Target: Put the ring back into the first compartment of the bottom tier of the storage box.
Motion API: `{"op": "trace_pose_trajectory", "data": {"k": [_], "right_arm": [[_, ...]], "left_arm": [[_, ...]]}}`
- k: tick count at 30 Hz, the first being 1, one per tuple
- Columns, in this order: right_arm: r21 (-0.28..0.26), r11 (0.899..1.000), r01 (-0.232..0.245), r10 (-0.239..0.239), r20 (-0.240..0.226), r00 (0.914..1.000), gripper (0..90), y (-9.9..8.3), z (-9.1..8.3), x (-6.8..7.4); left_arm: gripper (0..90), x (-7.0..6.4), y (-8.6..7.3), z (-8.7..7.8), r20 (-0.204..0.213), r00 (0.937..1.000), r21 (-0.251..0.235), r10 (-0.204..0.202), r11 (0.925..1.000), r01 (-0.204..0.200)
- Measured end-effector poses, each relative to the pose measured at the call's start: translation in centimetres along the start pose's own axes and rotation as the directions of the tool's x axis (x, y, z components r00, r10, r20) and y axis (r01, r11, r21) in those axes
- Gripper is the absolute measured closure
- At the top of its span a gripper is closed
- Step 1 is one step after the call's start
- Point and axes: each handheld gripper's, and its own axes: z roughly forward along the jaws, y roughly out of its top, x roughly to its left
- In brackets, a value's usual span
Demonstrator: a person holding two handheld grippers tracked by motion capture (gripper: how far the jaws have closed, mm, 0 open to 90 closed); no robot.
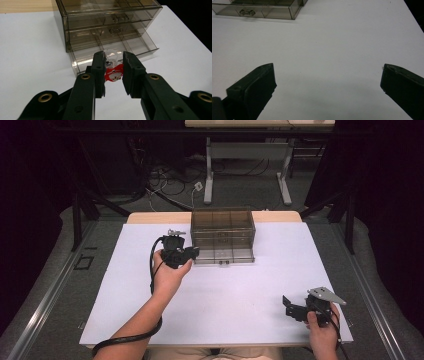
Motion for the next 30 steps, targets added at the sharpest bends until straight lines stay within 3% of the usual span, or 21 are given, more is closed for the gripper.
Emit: {"op": "trace_pose_trajectory", "data": {"k": [16, 21, 30], "right_arm": [[0.001, 1.0, -0.014, 0.014, -0.004, 0.9999, 0.0, 0.0, 0.3, 0.0], [0.024, 1.0, 0.0, 0.0, -0.003, 1.0, 0.0, 0.1, 0.2, 0.2], [-0.001, 1.0, -0.004, 0.004, -0.011, 0.9999, 0.0, 0.1, 0.3, 0.1]], "left_arm": [[72.3, 0.1, 1.5, 1.8, -0.015, 0.9985, 0.015, -0.053, 0.9985, 0.053], [72.2, 0.2, 1.9, 2.1, -0.03, 0.9977, 0.019, -0.06, 0.998, 0.06], [72.2, 0.6, 2.2, 2.6, -0.026, 0.9953, 0.009, -0.093, 0.9956, 0.093]]}}
